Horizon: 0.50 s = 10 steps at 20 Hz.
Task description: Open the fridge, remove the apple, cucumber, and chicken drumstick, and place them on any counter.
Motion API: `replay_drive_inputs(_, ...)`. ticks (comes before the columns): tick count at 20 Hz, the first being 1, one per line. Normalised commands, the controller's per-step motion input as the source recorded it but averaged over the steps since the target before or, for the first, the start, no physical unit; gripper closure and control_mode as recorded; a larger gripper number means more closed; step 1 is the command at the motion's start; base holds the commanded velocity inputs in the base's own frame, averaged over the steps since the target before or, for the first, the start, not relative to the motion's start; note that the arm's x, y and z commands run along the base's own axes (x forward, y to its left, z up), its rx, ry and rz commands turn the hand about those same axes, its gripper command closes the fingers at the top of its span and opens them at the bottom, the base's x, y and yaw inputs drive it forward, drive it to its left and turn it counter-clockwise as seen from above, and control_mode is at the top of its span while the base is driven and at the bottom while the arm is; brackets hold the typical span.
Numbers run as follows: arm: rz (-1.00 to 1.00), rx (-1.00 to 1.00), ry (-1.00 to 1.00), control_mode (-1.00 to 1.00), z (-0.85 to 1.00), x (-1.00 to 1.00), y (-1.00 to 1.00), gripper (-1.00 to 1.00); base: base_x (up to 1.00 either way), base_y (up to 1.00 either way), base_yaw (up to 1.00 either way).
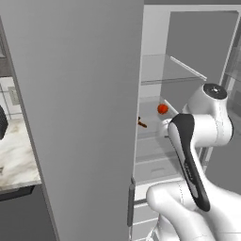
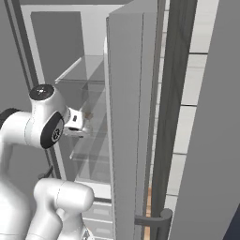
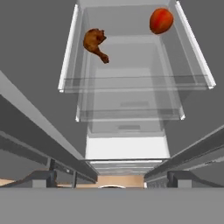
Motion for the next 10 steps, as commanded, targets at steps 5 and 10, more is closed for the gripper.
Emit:
replay_drive_inputs(5, 0.06, 0.00, -0.01, -1.00, -0.18, 0.48, 0.00, -1.00, 0.00, 0.00, 0.00)
replay_drive_inputs(10, 0.14, 0.00, 0.00, -1.00, -0.21, 0.60, 0.00, -1.00, 0.00, 0.00, 0.00)
